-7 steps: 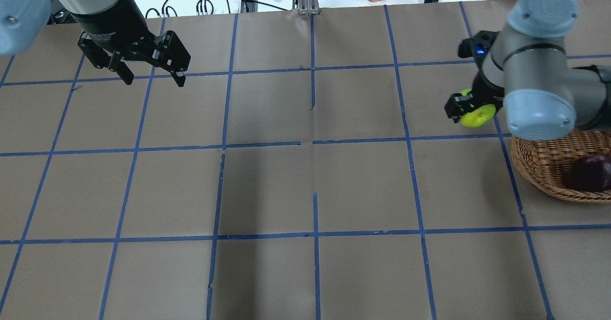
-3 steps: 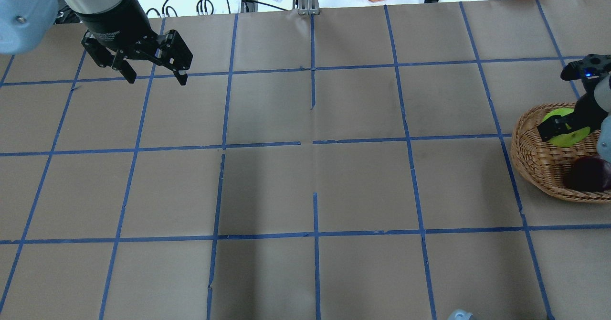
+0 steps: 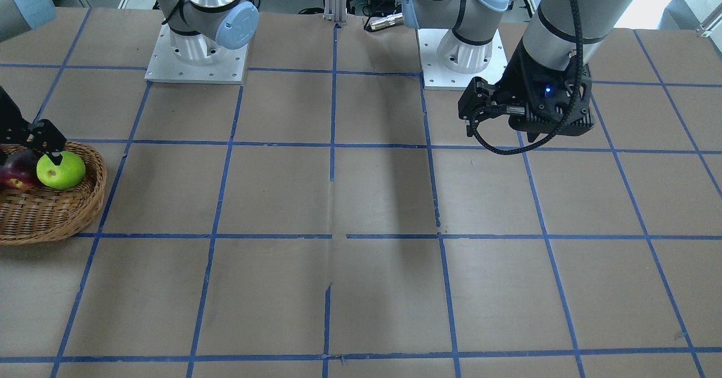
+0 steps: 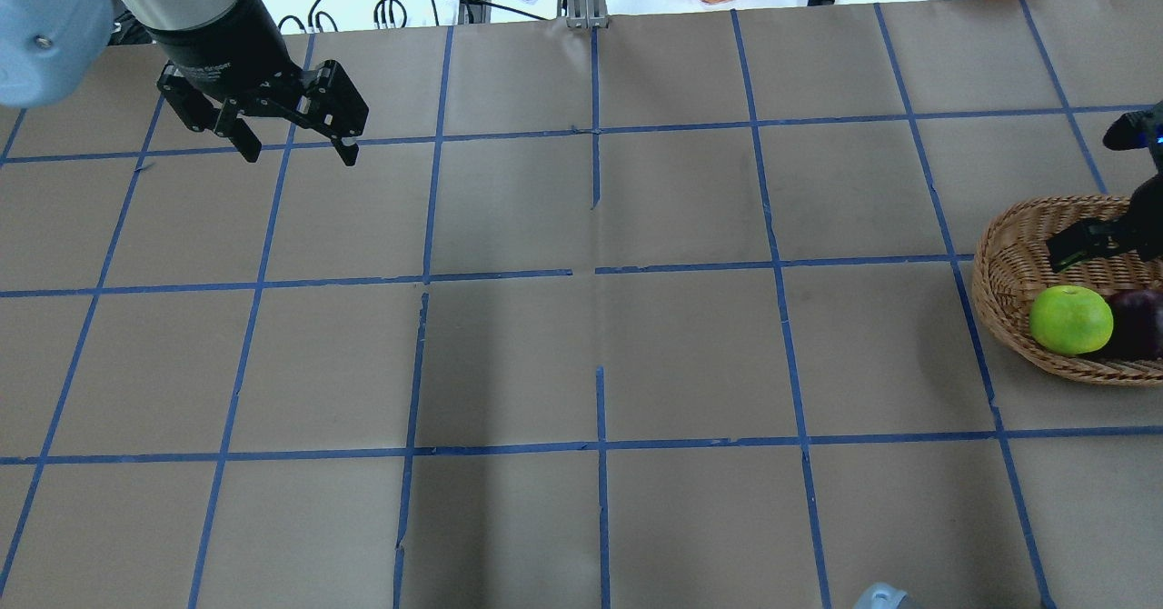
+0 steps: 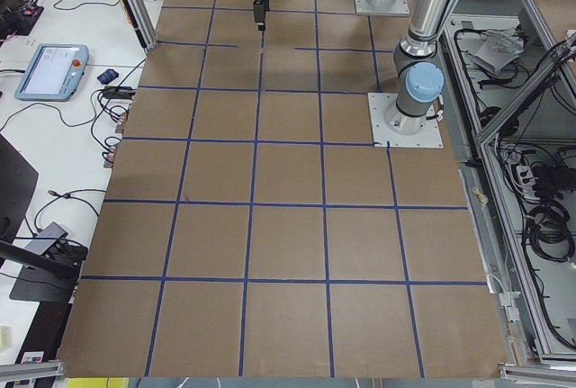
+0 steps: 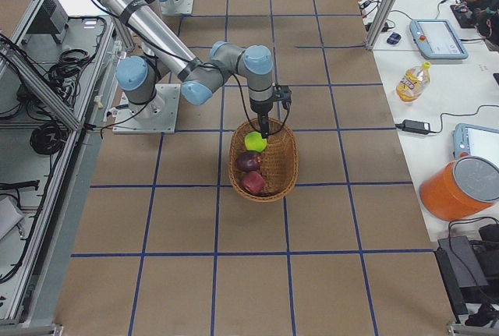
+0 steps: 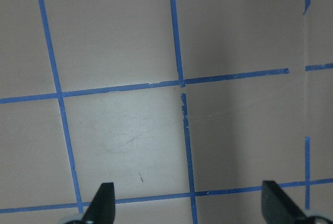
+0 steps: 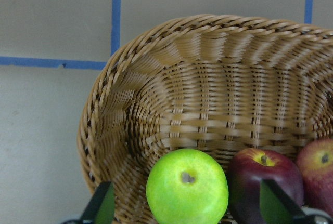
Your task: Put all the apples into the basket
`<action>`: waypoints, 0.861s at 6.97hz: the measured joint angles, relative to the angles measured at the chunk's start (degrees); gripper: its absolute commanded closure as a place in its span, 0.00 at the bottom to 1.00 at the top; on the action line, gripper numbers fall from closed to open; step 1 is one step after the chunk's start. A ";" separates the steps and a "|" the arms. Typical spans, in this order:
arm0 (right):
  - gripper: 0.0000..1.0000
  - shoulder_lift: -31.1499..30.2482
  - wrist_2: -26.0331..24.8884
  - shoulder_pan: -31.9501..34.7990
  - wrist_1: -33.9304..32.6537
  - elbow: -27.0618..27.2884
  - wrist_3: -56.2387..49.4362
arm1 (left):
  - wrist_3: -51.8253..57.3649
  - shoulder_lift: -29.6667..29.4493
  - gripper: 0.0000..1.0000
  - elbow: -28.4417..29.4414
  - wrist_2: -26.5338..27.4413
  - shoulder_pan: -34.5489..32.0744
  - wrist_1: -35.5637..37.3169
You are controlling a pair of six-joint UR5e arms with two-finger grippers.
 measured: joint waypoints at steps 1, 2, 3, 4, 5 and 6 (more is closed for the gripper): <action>0.00 -3.31 0.02 0.03 10.59 -4.83 0.97 | -0.03 -0.08 0.00 -0.03 -0.02 -0.03 0.00; 0.00 -5.34 -0.18 0.06 21.55 -11.21 1.93 | -0.03 -0.11 0.00 -0.05 -0.04 -0.06 0.00; 0.00 -6.15 -0.56 0.10 30.08 -16.99 3.22 | -0.04 -0.13 0.00 -0.05 -0.02 -0.08 0.00; 0.00 -6.31 -0.68 0.25 34.71 -20.11 4.23 | -0.04 -0.13 0.00 -0.04 -0.03 -0.09 0.00; 0.00 -6.24 -0.58 1.36 36.77 -21.61 5.39 | -0.04 -0.12 0.00 -0.04 -0.06 -0.09 0.02; 0.00 -6.00 -0.42 4.70 38.03 -22.89 8.13 | -0.04 -0.13 0.00 -0.02 -0.08 -0.09 0.03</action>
